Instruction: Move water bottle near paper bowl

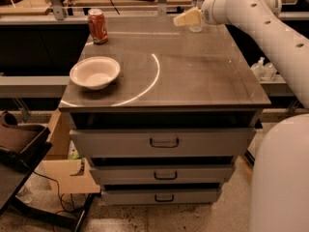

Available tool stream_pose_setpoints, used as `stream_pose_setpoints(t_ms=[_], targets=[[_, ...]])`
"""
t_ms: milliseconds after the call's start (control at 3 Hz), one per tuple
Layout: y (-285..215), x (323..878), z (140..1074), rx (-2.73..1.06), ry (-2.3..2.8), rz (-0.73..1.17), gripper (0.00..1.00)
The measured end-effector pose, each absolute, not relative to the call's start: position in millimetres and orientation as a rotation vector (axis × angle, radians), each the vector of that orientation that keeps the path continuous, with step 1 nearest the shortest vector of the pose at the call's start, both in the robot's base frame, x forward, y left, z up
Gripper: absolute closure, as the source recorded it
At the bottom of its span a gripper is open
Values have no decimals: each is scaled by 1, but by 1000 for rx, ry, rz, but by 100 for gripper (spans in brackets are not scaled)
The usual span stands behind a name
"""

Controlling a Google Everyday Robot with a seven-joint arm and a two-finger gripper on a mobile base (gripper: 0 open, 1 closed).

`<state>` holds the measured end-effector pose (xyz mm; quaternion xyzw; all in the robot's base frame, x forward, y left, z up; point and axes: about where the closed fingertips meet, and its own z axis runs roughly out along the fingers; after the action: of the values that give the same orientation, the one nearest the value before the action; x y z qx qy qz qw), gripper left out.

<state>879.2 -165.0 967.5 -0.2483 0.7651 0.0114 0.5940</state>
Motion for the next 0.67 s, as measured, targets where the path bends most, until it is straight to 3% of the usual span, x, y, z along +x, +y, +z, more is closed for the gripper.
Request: stream_pose_setpoints(t_ms=[667], targets=[[-174,898,939,-410,1683,112,0]])
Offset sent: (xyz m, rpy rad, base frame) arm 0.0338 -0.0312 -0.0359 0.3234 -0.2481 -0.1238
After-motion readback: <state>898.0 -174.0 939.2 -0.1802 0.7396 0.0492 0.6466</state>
